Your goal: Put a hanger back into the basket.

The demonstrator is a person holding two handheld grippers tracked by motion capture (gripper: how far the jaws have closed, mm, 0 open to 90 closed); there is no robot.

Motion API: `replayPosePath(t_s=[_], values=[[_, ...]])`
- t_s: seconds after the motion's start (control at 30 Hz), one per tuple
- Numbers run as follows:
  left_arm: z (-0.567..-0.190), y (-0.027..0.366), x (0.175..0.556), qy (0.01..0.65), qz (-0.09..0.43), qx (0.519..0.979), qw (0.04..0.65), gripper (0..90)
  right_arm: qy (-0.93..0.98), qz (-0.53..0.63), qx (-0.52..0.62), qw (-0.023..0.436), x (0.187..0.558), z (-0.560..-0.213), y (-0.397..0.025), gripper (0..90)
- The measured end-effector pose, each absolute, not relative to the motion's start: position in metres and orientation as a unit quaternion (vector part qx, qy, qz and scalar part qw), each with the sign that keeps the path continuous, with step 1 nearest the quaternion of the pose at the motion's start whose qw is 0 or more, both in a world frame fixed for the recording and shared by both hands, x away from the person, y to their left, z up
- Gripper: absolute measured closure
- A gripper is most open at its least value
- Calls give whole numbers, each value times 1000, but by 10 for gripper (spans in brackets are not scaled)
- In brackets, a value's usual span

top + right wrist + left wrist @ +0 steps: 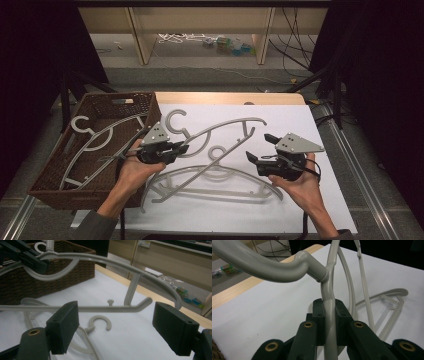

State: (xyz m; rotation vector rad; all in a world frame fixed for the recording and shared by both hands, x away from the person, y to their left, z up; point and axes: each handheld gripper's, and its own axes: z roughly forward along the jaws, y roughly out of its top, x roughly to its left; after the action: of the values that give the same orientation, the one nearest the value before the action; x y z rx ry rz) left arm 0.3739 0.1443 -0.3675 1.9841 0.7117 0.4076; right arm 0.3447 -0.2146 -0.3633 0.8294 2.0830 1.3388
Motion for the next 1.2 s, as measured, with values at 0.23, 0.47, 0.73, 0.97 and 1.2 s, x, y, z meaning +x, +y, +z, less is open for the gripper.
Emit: replayPosePath(t_s=[0.23,0.47,0.73,0.97,1.2], values=[[-351,159,371,305,170,790,504,815,759,506,314,263,340,-374,-214,211],[-339,172,366,316,169,774,522,815,766,499,320,250,337,-383,-214,208],[-334,181,366,326,166,764,531,815,766,499,317,253,337,-389,-215,208],[-327,197,366,343,178,748,539,815,764,499,322,252,334,-392,-216,197],[-321,213,366,356,189,736,544,815,763,501,324,249,331,-394,-217,197]])
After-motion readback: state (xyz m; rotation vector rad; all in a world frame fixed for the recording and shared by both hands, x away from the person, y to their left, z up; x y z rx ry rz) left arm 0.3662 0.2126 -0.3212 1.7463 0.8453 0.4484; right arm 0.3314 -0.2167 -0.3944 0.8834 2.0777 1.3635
